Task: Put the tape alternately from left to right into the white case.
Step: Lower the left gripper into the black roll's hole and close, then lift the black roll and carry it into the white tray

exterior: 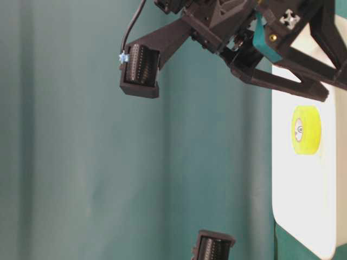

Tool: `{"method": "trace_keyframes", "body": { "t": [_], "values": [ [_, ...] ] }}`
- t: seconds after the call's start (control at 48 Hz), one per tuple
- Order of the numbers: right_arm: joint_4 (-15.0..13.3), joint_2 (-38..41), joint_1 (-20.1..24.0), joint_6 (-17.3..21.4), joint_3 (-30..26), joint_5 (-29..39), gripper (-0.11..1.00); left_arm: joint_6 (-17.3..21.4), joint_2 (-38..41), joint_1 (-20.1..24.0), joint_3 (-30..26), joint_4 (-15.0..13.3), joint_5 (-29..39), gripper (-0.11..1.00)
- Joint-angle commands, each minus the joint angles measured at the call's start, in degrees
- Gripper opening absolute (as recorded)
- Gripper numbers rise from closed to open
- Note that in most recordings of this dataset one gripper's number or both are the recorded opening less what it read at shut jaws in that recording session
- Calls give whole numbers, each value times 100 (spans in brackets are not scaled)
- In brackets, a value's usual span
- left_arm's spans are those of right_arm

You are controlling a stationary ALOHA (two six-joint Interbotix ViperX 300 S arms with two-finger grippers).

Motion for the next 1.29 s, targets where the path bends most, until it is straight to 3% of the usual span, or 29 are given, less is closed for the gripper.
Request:
{"method": "trace_keyframes", "body": {
  "t": [0.0,0.104,0.188,0.521,0.918,1.084,1.272],
  "values": [
    [-9,-62,18,0,-53,-44,84,18,-79,0,-149,18,97,20],
    [-9,-62,18,-9,-70,-44,84,26,-88,18,-158,26,176,2],
    [-9,-62,18,-9,-79,-44,84,26,-97,26,-158,26,185,-5],
    [-18,-62,18,-9,-70,-44,84,26,-167,26,-193,26,193,-5],
    [-9,-62,18,-18,-62,-44,84,79,-1055,167,-448,35,527,-5],
    [-18,-62,18,-18,-70,-44,84,501,-1204,562,-466,35,624,-5],
    [-18,-62,18,-18,-62,-70,84,1354,-1160,1230,-580,35,615,-5]
  ]
}}
